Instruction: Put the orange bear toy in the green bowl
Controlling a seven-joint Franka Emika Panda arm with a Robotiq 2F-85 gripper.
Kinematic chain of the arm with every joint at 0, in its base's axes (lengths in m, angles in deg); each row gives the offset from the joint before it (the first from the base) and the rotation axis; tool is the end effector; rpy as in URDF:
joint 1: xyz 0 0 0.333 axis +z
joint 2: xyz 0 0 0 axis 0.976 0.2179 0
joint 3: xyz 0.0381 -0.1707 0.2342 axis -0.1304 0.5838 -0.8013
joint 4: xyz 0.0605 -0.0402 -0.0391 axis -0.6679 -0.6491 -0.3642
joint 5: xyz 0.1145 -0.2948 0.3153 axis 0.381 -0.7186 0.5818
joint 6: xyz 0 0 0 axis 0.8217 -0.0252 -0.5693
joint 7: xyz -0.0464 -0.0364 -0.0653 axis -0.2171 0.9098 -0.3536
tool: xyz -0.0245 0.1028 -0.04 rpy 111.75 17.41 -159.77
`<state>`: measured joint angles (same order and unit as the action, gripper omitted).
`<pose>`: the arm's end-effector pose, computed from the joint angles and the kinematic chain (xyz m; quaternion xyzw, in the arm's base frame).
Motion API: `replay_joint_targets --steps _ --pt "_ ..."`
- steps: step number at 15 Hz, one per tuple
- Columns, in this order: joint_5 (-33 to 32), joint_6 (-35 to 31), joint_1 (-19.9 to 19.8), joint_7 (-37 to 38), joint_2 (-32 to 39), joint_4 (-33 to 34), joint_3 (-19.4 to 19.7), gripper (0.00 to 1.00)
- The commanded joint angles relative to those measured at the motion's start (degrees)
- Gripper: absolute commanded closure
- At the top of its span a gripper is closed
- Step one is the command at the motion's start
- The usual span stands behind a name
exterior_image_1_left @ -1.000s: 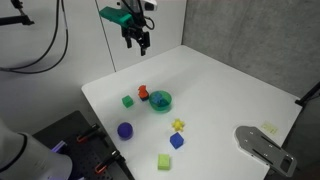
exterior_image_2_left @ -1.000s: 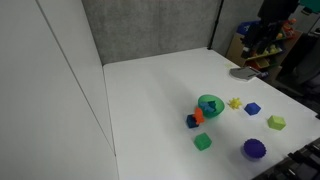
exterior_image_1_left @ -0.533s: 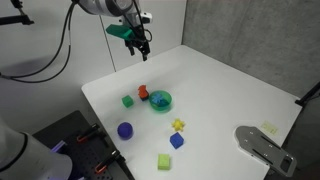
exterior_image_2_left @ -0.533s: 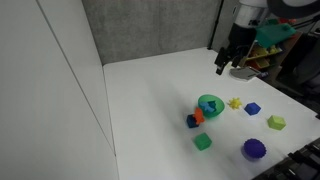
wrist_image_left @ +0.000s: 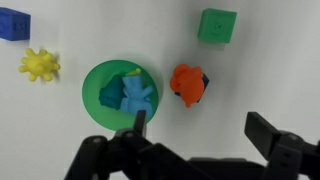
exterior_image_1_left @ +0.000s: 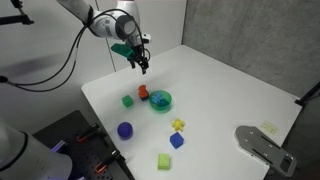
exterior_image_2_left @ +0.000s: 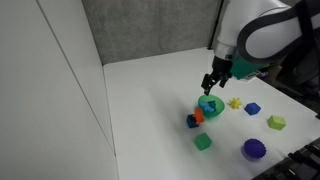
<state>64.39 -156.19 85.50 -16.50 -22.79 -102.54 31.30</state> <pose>0.5780 0.1468 0.2178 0.9995 0.0140 0.0036 0.0267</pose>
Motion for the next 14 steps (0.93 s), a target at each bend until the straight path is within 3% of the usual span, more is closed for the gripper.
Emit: replay_joint_targets --steps 1,7,13,14 --pt "-0.6 -4.7 1.8 2.3 4.5 0.8 1.0 0.0" --pt "-2.1 -12.9 5.5 3.5 12.7 2.1 3.9 0.0" --pt "-4.3 -18.5 12.0 7.0 20.0 4.9 9.3 0.0" --pt "-4.5 -18.5 13.0 7.2 20.9 5.4 10.1 0.24"
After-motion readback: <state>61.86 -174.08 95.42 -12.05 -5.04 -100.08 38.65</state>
